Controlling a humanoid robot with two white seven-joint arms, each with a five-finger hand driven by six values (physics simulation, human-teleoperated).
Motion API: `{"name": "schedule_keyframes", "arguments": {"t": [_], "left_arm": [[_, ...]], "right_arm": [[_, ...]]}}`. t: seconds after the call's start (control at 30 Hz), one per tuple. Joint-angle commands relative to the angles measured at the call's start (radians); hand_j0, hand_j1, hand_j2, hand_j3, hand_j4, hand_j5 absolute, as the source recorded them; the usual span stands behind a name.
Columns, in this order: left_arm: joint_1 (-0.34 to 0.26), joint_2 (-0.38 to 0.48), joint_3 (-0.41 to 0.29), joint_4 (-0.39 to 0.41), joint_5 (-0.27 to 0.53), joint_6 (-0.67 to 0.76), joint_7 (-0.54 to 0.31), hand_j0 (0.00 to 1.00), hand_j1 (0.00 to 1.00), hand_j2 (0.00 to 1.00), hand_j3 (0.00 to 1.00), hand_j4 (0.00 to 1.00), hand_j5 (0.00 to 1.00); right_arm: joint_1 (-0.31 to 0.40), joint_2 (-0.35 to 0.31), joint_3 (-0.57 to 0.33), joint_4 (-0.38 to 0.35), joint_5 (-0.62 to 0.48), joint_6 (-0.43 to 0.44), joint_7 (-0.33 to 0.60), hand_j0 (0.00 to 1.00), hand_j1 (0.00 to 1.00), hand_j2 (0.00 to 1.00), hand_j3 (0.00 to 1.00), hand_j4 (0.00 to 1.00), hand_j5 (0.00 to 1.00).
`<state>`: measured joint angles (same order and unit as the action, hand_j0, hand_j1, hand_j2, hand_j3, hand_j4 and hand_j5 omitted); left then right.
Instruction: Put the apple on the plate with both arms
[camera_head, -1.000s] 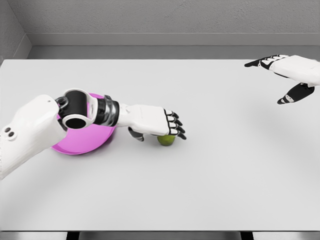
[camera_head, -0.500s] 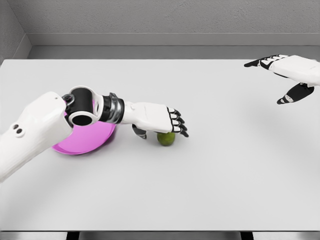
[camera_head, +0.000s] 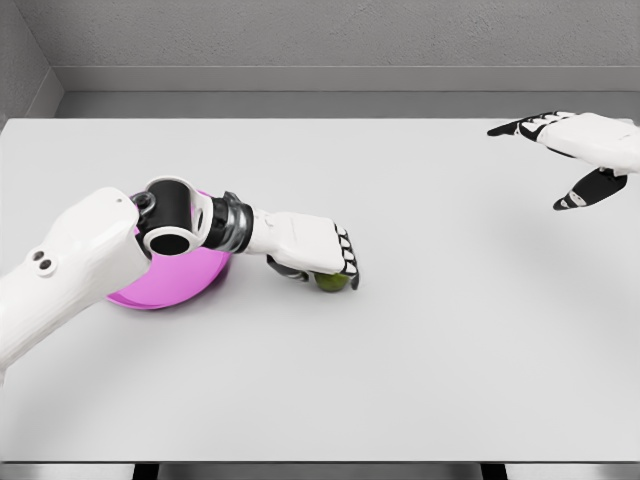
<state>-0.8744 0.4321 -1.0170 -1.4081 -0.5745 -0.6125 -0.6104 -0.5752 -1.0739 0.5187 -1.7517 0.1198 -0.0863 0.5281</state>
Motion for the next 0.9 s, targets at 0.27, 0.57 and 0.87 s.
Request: {"name": "schedule_keyframes", "arguments": {"t": [0.27, 0.57, 0.87], "left_arm": [[0.005, 0.002, -0.005, 0.0, 0.005, 0.002, 0.0, 0.42, 0.42, 0.42, 0.42, 0.42, 0.42], [0.0, 0.031, 0.028, 0.001, 0.104, 0.002, 0.0, 0.19, 0.19, 0.19, 0.19, 0.19, 0.19], [0.002, 0.157, 0.092, -0.003, 0.289, 0.002, 0.0, 0.19, 0.19, 0.19, 0.19, 0.19, 0.19]], "right_arm": [[0.0, -0.001, 0.0, 0.0, -0.002, 0.0, 0.0, 1.0, 1.0, 1.0, 1.0, 1.0, 1.0], [0.0, -0.001, 0.0, 0.0, -0.002, 0.0, 0.0, 1.0, 1.0, 1.0, 1.0, 1.0, 1.0], [0.002, -0.001, 0.0, 0.0, -0.002, 0.0, 0.0, 1.0, 1.0, 1.0, 1.0, 1.0, 1.0]]}}
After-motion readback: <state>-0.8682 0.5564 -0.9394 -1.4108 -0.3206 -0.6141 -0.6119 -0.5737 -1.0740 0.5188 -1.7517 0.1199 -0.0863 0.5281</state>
